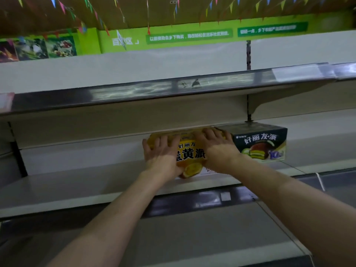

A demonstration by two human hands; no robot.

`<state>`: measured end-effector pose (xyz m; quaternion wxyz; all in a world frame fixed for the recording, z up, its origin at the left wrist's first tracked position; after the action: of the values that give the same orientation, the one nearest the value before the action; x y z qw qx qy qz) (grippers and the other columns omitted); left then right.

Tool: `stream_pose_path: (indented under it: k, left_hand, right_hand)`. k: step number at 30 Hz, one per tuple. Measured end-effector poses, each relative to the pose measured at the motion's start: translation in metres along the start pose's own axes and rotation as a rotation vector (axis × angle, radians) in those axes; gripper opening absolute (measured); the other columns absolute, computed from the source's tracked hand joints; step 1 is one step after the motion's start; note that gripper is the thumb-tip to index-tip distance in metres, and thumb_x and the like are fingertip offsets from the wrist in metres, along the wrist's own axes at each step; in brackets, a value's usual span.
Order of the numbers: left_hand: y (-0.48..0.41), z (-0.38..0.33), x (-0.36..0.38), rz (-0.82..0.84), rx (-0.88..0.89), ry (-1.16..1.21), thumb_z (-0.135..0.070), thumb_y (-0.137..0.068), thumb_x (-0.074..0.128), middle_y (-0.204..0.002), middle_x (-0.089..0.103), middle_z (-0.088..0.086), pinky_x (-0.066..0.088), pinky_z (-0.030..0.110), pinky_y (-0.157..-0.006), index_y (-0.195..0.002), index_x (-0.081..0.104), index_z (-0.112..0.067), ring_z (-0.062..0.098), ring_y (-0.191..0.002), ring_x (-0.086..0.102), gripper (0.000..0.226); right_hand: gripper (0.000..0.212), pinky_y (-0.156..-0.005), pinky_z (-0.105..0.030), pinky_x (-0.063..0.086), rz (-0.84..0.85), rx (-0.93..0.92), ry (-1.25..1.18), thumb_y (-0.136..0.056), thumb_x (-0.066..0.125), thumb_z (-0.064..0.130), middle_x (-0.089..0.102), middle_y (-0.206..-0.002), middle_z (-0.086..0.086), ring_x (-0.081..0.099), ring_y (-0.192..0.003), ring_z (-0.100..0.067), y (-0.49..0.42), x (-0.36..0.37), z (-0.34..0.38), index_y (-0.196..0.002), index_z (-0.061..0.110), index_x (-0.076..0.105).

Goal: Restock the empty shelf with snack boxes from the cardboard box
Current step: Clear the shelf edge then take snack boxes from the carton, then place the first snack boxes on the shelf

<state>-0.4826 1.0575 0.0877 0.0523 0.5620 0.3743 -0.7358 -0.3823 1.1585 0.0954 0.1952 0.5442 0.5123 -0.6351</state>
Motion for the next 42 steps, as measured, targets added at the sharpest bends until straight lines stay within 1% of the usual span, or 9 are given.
stream_pose_path:
  k: [3, 8, 13, 16, 20, 25, 30, 34, 42]
  left_hand:
    - [0.018, -0.022, -0.011, -0.134, 0.049, 0.060, -0.048, -0.079, 0.068, -0.144, 0.030, 0.005, 0.025, 0.045, -0.108, -0.151, 0.018, -0.031, 0.027, -0.132, 0.029, 0.089]
    - [0.041, -0.079, -0.029, -0.224, 0.131, 0.122, -0.045, -0.088, 0.063, -0.139, 0.038, 0.005, 0.032, 0.039, -0.098, -0.143, 0.033, -0.029, 0.026, -0.127, 0.037, 0.064]
    - [0.057, -0.161, -0.039, -0.103, 0.267, 0.225, -0.039, -0.088, 0.064, -0.130, 0.044, 0.004, 0.032, 0.040, -0.102, -0.143, 0.036, -0.026, 0.027, -0.123, 0.042, 0.062]
    - [0.077, -0.220, -0.046, -0.063, 0.350, 0.264, -0.043, -0.089, 0.062, -0.130, 0.045, 0.004, 0.032, 0.038, -0.099, -0.139, 0.041, -0.026, 0.026, -0.122, 0.043, 0.057]
    - [0.114, -0.299, -0.065, -0.018, 0.455, 0.267, -0.035, -0.089, 0.063, -0.134, 0.045, 0.006, 0.033, 0.040, -0.103, -0.140, 0.041, -0.023, 0.027, -0.126, 0.042, 0.056]
    - [0.170, -0.386, -0.090, 0.045, 0.596, 0.291, -0.033, -0.091, 0.061, -0.135, 0.044, 0.008, 0.033, 0.042, -0.102, -0.141, 0.039, -0.022, 0.029, -0.128, 0.042, 0.056]
    - [0.229, -0.464, -0.114, 0.108, 0.734, 0.318, -0.035, -0.089, 0.062, -0.135, 0.043, 0.008, 0.032, 0.042, -0.102, -0.139, 0.040, -0.022, 0.029, -0.128, 0.042, 0.056]
    - [0.276, -0.523, -0.137, 0.116, 0.859, 0.376, -0.034, -0.089, 0.063, -0.133, 0.045, 0.008, 0.034, 0.042, -0.100, -0.138, 0.040, -0.024, 0.029, -0.127, 0.043, 0.056]
    - [0.354, -0.635, -0.171, 0.120, 1.101, 0.477, -0.035, -0.088, 0.064, -0.130, 0.046, 0.007, 0.036, 0.042, -0.098, -0.137, 0.041, -0.023, 0.028, -0.124, 0.046, 0.056]
  right_hand:
    - [0.076, -0.116, -0.051, 0.013, -0.075, -0.024, 0.040, -0.087, 0.063, 0.034, 0.022, -0.153, -0.011, 0.020, -0.143, -0.030, 0.027, -0.011, -0.005, -0.149, 0.021, 0.022]
    - [0.060, -0.112, -0.048, 0.023, -0.038, 0.043, 0.055, -0.086, 0.063, 0.037, 0.035, -0.143, -0.009, 0.033, -0.133, -0.031, 0.078, -0.023, -0.036, -0.138, 0.021, 0.038]
    - [0.056, -0.105, -0.039, 0.033, 0.024, 0.158, 0.045, -0.088, 0.061, 0.032, 0.040, -0.141, -0.008, 0.039, -0.129, -0.030, 0.144, -0.038, -0.082, -0.138, 0.018, 0.042]
    - [0.053, -0.100, -0.040, 0.038, 0.065, 0.245, 0.073, -0.089, 0.060, 0.032, 0.045, -0.135, -0.011, 0.045, -0.124, -0.032, 0.196, -0.047, -0.115, -0.136, 0.015, 0.043]
    - [0.048, -0.097, -0.039, 0.037, 0.168, 0.378, 0.085, -0.090, 0.059, 0.033, 0.046, -0.132, -0.011, 0.043, -0.124, -0.032, 0.271, -0.062, -0.160, -0.133, 0.015, 0.047]
    - [0.053, -0.097, -0.040, 0.038, 0.247, 0.532, 0.100, -0.091, 0.058, 0.035, 0.044, -0.133, -0.012, 0.042, -0.125, -0.033, 0.369, -0.083, -0.202, -0.137, 0.014, 0.043]
    - [0.043, -0.094, -0.038, 0.039, 0.312, 0.669, 0.112, -0.092, 0.057, 0.032, 0.046, -0.129, -0.012, 0.045, -0.122, -0.032, 0.460, -0.111, -0.233, -0.129, 0.013, 0.048]
    - [0.045, -0.091, -0.037, 0.041, 0.347, 0.790, 0.145, -0.093, 0.057, 0.032, 0.048, -0.129, -0.012, 0.048, -0.118, -0.031, 0.531, -0.136, -0.256, -0.133, 0.013, 0.047]
    - [0.046, -0.091, -0.038, 0.045, 0.357, 1.033, 0.181, -0.092, 0.058, 0.035, 0.049, -0.126, -0.010, 0.050, -0.116, -0.029, 0.655, -0.172, -0.303, -0.131, 0.014, 0.047]
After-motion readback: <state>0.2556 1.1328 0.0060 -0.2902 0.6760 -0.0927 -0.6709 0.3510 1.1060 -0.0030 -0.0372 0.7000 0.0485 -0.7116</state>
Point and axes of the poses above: each hand's wrist, its own y-axis away from the middle knuckle, its own x-axis out of the palm, z = x × y, the point moved 5 cm from there along -y, towards the middle knuckle
